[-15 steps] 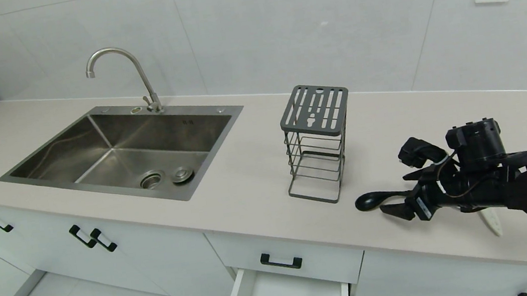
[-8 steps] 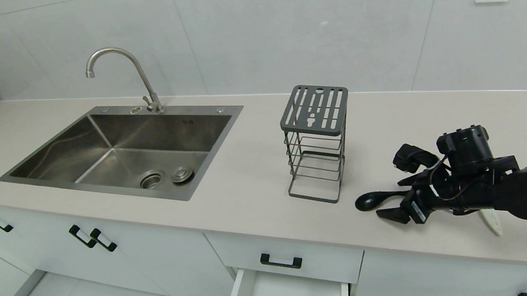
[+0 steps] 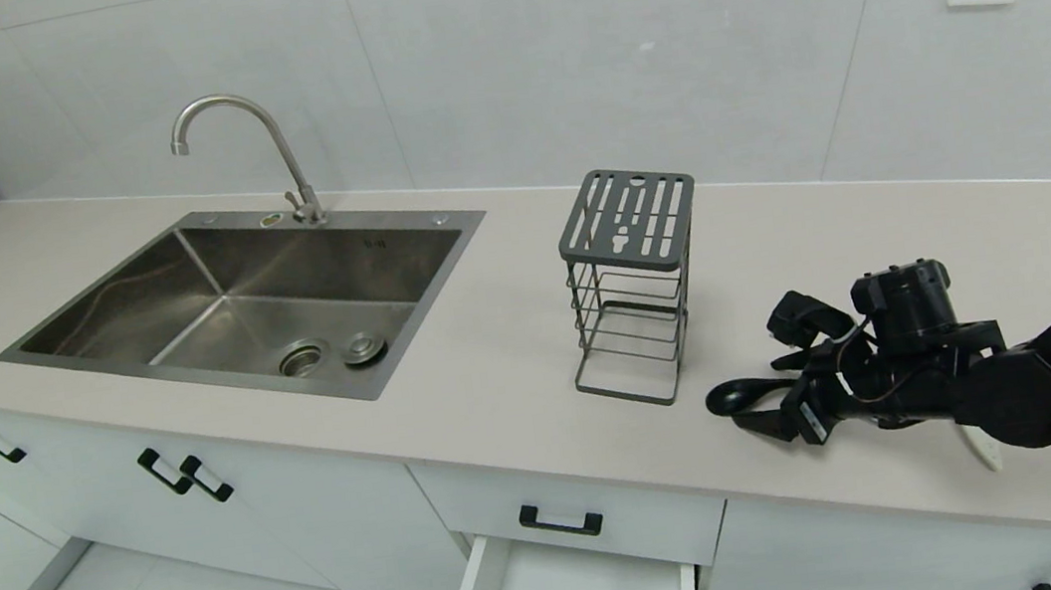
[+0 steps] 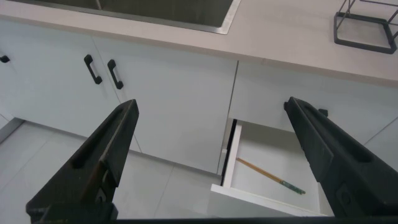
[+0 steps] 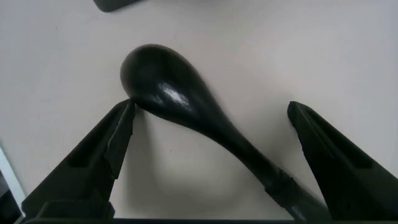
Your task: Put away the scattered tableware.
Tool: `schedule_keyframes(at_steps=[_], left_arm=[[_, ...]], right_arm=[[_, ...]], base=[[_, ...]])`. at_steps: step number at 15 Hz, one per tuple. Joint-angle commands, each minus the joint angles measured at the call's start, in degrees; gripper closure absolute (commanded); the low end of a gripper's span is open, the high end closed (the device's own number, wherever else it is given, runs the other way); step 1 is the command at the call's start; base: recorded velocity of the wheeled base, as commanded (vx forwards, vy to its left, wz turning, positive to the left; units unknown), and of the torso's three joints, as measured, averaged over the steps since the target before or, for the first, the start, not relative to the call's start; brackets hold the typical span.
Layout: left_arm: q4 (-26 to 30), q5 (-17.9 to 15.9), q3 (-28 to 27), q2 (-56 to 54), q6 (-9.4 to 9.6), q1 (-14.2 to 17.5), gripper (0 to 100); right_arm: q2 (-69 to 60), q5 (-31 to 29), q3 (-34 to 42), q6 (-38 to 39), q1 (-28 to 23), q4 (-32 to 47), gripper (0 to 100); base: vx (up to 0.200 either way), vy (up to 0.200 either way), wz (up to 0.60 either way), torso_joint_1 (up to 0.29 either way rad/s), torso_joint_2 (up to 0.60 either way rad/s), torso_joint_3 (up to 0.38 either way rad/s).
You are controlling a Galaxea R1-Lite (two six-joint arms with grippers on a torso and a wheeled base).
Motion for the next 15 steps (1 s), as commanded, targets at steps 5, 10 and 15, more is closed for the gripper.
schedule_keyframes(at_steps=[5, 10, 15], left_arm=[[0.0, 0.0, 0.0, 0.0, -0.02, 0.1, 0], [0.0, 0.0, 0.0, 0.0, -0.02, 0.1, 0], [0.0, 0.0, 0.0, 0.0, -0.02, 0.1, 0]], right_arm=[[-4.2, -0.1, 8.0, 0.0, 0.1, -0.6, 100], [-12.7, -0.2, 14.5, 0.0, 2.2, -0.6, 100], [-18.8, -1.0, 19.5, 0.0, 6.0, -0.6, 100]], base=[[0.000, 0.000, 0.00, 0.000, 0.00, 0.000], [0.000, 0.000, 0.00, 0.000, 0.00, 0.000], [0.000, 0.000, 0.00, 0.000, 0.00, 0.000]])
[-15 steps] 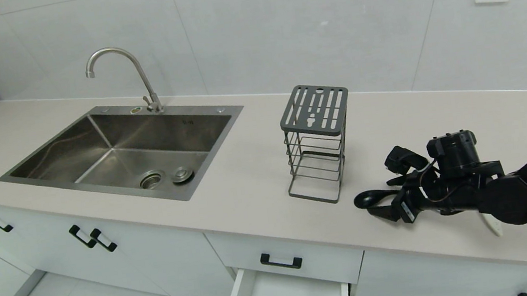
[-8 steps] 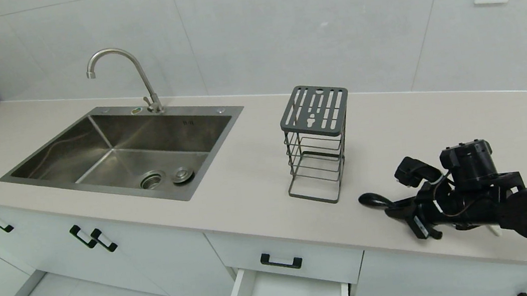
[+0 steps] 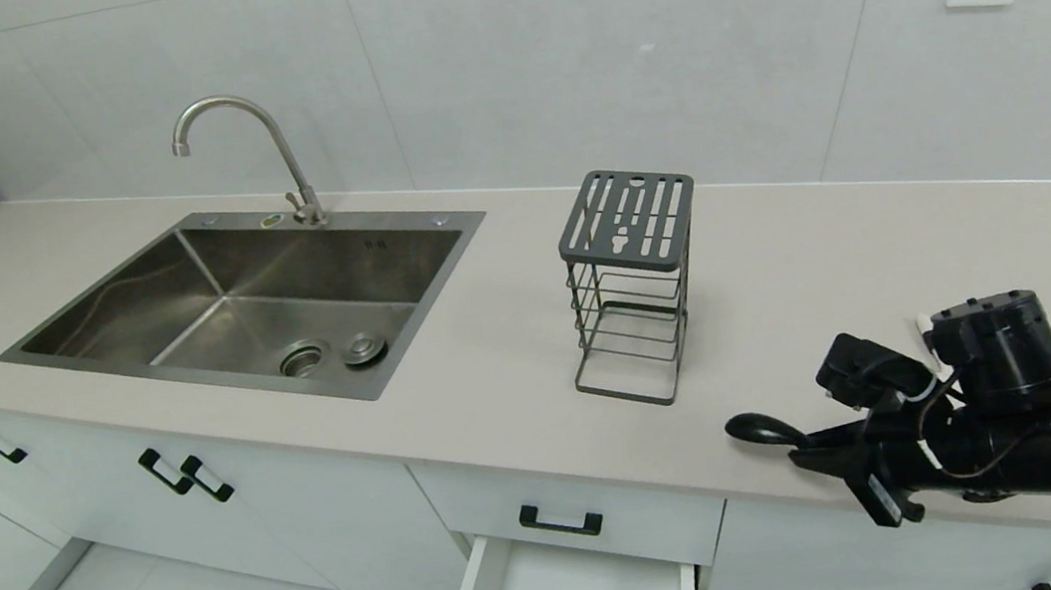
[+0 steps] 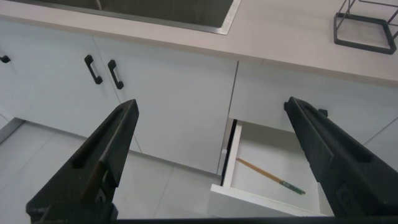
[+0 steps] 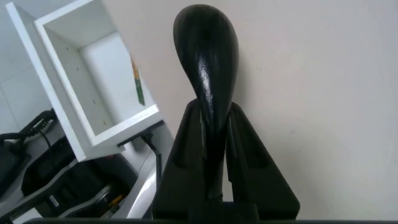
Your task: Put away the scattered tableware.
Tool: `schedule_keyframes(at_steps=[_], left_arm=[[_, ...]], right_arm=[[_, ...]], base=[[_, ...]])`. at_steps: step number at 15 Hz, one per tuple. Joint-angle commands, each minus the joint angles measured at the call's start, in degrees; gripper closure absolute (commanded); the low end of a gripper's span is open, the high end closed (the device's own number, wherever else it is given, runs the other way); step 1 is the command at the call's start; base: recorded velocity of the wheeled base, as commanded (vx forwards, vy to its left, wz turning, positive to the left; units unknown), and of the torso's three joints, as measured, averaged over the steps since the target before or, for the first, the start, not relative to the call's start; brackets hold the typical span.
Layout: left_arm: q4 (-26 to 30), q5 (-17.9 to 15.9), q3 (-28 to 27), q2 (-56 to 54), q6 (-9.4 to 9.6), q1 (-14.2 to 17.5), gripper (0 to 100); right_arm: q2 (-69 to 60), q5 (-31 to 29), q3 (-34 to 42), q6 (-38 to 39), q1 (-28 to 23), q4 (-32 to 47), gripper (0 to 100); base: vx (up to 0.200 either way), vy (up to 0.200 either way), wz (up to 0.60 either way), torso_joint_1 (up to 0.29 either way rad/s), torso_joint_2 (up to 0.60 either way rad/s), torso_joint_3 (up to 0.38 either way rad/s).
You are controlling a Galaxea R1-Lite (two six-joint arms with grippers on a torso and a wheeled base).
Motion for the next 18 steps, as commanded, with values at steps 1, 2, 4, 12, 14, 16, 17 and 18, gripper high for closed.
schedule_keyframes(at_steps=[1, 2, 4, 12, 14, 16, 17, 18], left_arm=[[0.0, 0.0, 0.0, 0.0, -0.03, 0.0, 0], [0.0, 0.0, 0.0, 0.0, -0.03, 0.0, 0], [0.0, 0.0, 0.0, 0.0, -0.03, 0.0, 0], [0.0, 0.0, 0.0, 0.0, -0.03, 0.0, 0], [0.0, 0.0, 0.0, 0.0, -0.03, 0.0, 0], [-0.1, 0.0, 0.0, 0.0, -0.03, 0.0, 0], [0.0, 0.0, 0.0, 0.0, -0.03, 0.0, 0], [0.0, 0.0, 0.0, 0.0, -0.03, 0.0, 0]], right_arm=[[-3.2, 0.0, 1.2, 0.0, 1.5, -0.2, 100], [-4.3, -0.7, 1.8, 0.0, 3.1, -0.2, 100], [-5.3, -1.8, 2.7, 0.0, 5.9, 0.0, 100], [-6.5, -4.9, 4.1, 0.1, 15.4, 0.3, 100], [-6.2, -6.2, 4.1, 0.2, 19.0, 0.4, 100], [-4.9, -6.7, 3.8, 0.3, 21.4, 0.4, 100], [-4.4, -6.7, 3.6, 0.3, 22.0, 0.4, 100], [-3.9, -6.8, 3.3, 0.3, 22.2, 0.4, 100]], base=[[0.000, 0.000, 0.00, 0.000, 0.00, 0.000], [0.000, 0.000, 0.00, 0.000, 0.00, 0.000], [0.000, 0.000, 0.00, 0.000, 0.00, 0.000], [0.000, 0.000, 0.00, 0.000, 0.00, 0.000], [0.000, 0.000, 0.00, 0.000, 0.00, 0.000], [0.000, 0.000, 0.00, 0.000, 0.00, 0.000], [0.000, 0.000, 0.00, 0.000, 0.00, 0.000], [0.000, 0.000, 0.00, 0.000, 0.00, 0.000]])
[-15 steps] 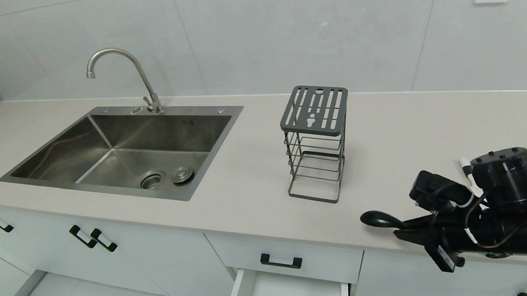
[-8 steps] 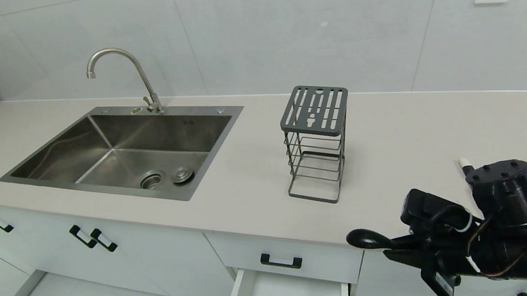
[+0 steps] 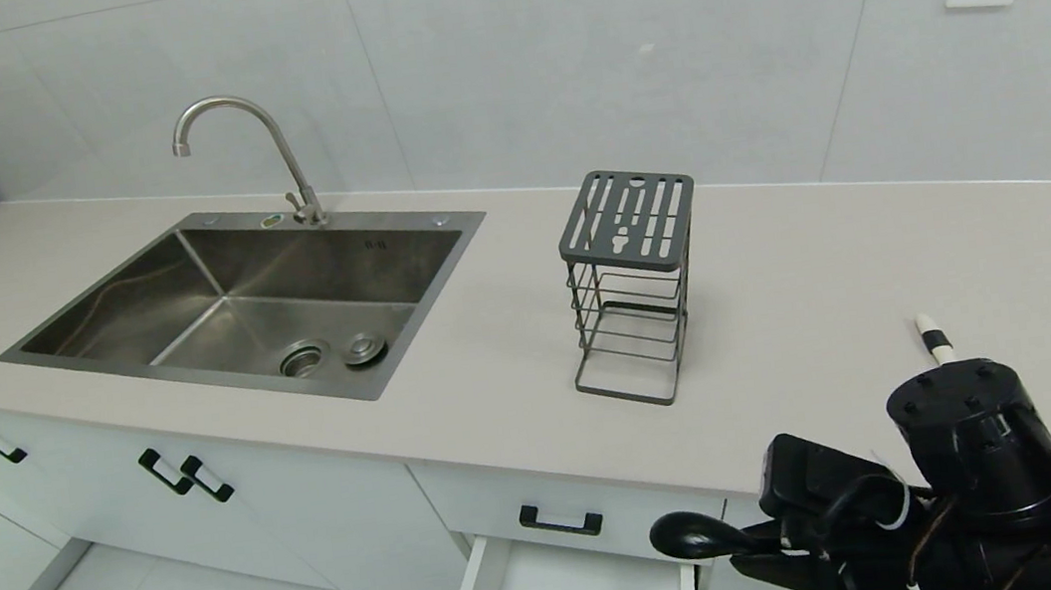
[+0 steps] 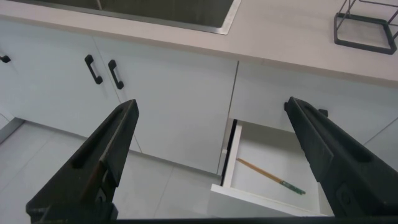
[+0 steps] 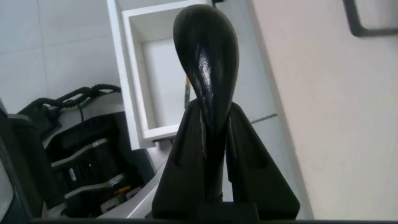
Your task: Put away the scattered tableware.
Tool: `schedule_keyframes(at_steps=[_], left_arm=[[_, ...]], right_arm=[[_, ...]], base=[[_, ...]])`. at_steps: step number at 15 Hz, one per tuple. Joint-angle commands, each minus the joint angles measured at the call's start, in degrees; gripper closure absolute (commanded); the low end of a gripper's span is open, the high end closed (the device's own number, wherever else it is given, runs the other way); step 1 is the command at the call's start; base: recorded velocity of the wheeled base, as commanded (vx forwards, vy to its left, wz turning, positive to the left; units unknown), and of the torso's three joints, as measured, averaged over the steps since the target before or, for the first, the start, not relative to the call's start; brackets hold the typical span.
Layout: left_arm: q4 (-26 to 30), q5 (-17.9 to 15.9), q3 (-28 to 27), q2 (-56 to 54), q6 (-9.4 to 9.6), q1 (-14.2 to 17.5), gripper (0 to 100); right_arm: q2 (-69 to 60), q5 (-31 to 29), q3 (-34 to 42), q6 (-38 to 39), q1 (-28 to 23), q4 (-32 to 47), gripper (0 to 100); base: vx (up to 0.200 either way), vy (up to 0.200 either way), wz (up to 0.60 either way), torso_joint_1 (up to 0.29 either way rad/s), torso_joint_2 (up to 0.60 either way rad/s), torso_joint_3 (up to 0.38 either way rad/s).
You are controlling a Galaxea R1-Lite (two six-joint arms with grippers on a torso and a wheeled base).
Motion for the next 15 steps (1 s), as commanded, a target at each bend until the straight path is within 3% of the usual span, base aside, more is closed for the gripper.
schedule_keyframes(at_steps=[1, 3, 8, 12, 15], left_arm=[[0.0, 0.0, 0.0, 0.0, -0.02, 0.0, 0], [0.0, 0.0, 0.0, 0.0, -0.02, 0.0, 0], [0.0, 0.0, 0.0, 0.0, -0.02, 0.0, 0], [0.0, 0.0, 0.0, 0.0, -0.02, 0.0, 0], [0.0, 0.0, 0.0, 0.0, -0.02, 0.0, 0]], right_arm=[[1.5, 0.0, -0.9, 0.0, 0.8, 0.0, 100], [1.8, 0.0, -1.4, 1.1, 2.4, 0.0, 100], [5.6, -3.7, -7.2, 15.5, 10.3, -0.4, 100], [9.4, -3.2, -16.0, 22.8, 14.5, 0.0, 100], [10.2, -2.7, -17.1, 24.0, 16.8, 0.0, 100]], base=[[0.000, 0.000, 0.00, 0.000, 0.00, 0.000], [0.000, 0.000, 0.00, 0.000, 0.00, 0.000], [0.000, 0.000, 0.00, 0.000, 0.00, 0.000], [0.000, 0.000, 0.00, 0.000, 0.00, 0.000], [0.000, 0.000, 0.00, 0.000, 0.00, 0.000]])
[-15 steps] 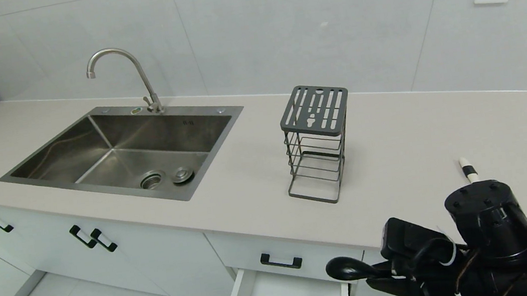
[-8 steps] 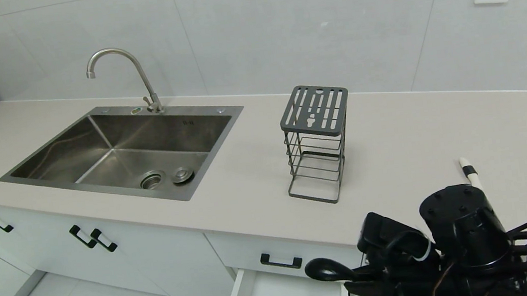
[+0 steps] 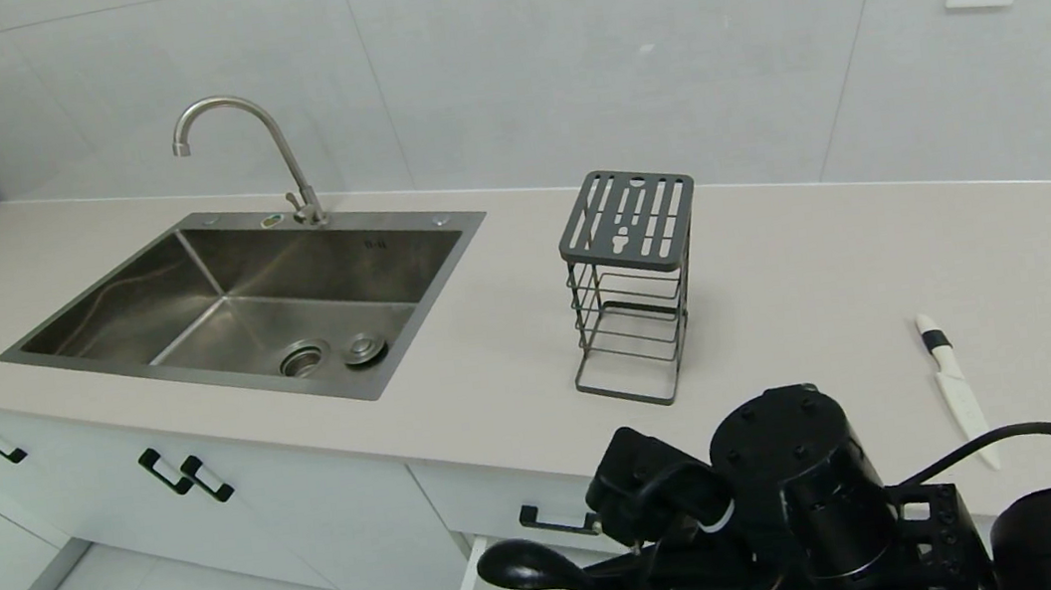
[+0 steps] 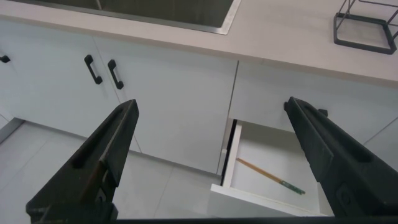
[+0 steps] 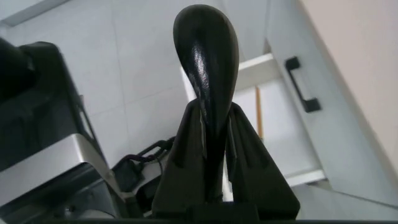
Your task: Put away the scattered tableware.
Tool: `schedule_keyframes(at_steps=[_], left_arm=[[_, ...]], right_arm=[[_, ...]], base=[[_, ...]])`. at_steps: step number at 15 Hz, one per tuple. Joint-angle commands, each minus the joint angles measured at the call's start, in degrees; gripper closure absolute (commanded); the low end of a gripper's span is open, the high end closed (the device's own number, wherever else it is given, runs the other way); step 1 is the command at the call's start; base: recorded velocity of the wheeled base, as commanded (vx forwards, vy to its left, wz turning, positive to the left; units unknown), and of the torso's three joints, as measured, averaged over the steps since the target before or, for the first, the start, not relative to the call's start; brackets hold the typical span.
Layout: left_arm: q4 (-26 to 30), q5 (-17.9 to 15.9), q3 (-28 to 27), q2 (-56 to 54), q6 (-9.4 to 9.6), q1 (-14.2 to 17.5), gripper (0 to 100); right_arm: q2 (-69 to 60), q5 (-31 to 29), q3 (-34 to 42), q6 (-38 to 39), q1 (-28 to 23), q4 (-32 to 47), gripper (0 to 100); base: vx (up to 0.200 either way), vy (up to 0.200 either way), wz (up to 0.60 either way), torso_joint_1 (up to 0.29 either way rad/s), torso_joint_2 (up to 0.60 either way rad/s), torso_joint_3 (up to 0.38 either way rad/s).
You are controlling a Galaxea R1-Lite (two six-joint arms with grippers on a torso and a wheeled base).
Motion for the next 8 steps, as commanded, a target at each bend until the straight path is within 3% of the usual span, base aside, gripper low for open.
schedule_keyframes(at_steps=[1, 4, 8], left_arm=[[0.0, 0.0, 0.0, 0.0, -0.02, 0.0, 0], [0.0, 0.0, 0.0, 0.0, -0.02, 0.0, 0], [0.0, 0.0, 0.0, 0.0, -0.02, 0.0, 0]], right_arm=[[2.0, -0.2, -2.6, -1.9, 1.2, 0.0, 100], [2.3, -0.7, -4.4, -4.9, 1.5, -0.1, 100], [2.6, -1.6, -4.6, -0.4, 3.8, -0.5, 100]], base=[[0.000, 0.000, 0.00, 0.000, 0.00, 0.000], [0.000, 0.000, 0.00, 0.000, 0.00, 0.000], [0.000, 0.000, 0.00, 0.000, 0.00, 0.000]])
